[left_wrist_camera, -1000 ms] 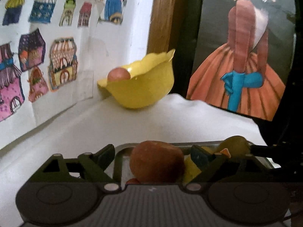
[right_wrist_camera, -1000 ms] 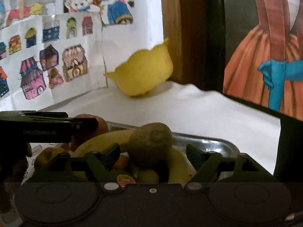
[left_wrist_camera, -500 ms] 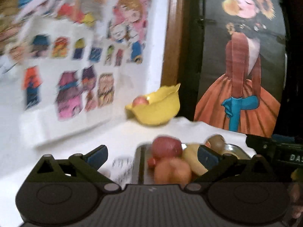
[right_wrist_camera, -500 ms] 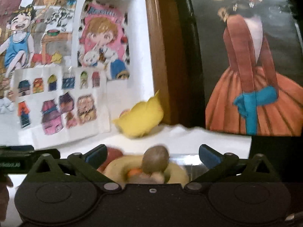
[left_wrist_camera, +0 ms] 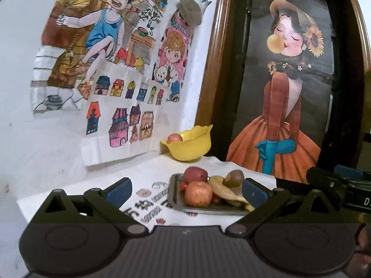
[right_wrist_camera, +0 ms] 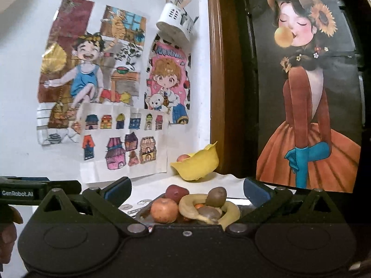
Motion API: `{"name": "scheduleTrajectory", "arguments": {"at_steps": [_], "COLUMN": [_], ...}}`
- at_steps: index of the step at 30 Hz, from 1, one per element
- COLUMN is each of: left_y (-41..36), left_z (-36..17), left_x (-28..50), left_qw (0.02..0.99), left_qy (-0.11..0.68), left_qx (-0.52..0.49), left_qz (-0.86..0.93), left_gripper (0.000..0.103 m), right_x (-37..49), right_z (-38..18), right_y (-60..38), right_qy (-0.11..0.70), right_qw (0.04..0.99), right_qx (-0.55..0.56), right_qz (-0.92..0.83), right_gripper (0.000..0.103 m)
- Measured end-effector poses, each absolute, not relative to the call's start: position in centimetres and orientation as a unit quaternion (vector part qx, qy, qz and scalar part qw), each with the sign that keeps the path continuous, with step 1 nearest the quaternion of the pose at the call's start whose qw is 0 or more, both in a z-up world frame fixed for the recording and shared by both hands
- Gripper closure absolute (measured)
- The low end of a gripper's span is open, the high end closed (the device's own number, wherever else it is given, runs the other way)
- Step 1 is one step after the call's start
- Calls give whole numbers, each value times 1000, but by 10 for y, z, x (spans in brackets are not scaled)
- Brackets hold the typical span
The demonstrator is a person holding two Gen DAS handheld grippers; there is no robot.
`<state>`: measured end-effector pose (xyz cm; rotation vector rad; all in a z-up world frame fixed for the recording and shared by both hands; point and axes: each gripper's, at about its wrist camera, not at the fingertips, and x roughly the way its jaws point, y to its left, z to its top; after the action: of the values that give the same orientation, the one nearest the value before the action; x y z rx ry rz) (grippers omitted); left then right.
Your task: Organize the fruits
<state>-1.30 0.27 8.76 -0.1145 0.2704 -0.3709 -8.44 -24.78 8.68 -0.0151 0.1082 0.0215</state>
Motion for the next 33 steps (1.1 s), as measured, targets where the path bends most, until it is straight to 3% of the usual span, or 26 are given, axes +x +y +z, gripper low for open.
{"name": "scheduleTrajectory", "arguments": {"at_steps": [15,33], "left_y": [23,16], "left_z": [78,41], "left_x": [-79,-53], "left_qw": [966,968], "left_qy": [146,191], "left_qx": [-67,-21], "left_qz": [-201,-161], "left_gripper": [0,0], "right_x": [-168,-137], "right_z": [72,22], "right_y": [-224,-217], "right_qy": [65,93], "right_qw": [998,995], "right_qx": [-8,0], "right_qz": [-15,-30], "right_gripper": [1,1]}}
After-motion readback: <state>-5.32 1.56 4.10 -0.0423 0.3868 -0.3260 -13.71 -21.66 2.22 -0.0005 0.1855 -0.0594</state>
